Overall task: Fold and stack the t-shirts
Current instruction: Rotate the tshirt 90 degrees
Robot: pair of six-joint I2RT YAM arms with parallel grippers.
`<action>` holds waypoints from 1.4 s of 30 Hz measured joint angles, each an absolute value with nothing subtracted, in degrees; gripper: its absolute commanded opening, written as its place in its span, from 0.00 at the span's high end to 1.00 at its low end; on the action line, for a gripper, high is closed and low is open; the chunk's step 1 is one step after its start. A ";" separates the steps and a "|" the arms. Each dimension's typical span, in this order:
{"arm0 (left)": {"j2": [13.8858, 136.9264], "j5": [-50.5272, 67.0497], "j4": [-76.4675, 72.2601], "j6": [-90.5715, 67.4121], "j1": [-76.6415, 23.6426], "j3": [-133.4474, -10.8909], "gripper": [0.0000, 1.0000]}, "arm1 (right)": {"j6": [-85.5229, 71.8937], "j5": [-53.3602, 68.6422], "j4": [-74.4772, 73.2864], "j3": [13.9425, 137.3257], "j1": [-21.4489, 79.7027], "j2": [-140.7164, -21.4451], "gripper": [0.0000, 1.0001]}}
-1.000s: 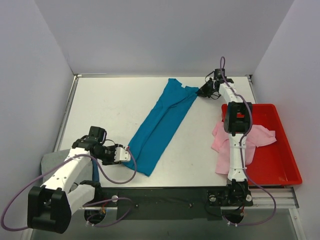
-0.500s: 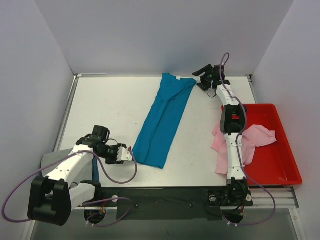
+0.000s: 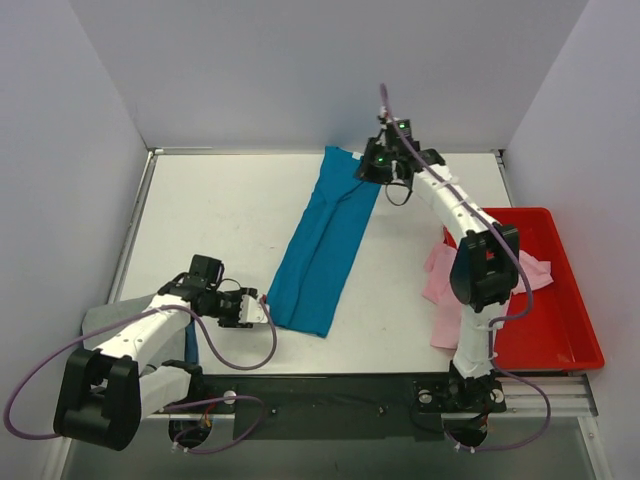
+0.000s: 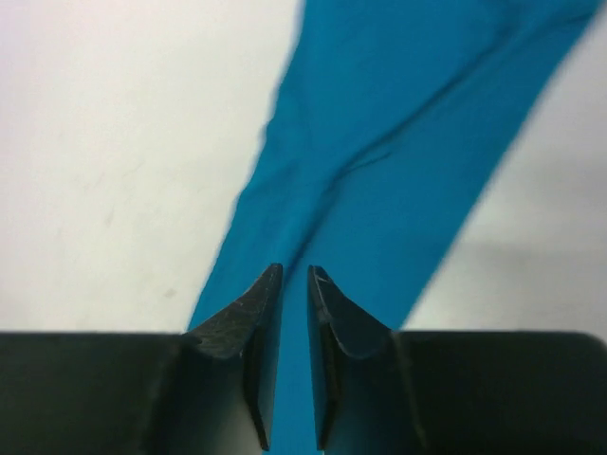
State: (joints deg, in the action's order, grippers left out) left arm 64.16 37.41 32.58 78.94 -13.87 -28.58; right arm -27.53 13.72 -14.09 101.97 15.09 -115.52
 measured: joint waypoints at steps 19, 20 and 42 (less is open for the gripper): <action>64.53 37.98 33.82 87.31 -19.57 -28.14 0.49 | -17.47 17.32 -31.20 113.89 39.35 -136.66 1.00; 64.62 37.98 33.91 87.48 -19.57 -28.14 0.49 | -17.41 17.19 -31.35 113.89 39.29 -136.62 1.00; 66.43 35.46 30.68 87.24 -33.28 -29.87 0.36 | -11.68 11.09 -30.04 92.25 39.38 -120.66 1.00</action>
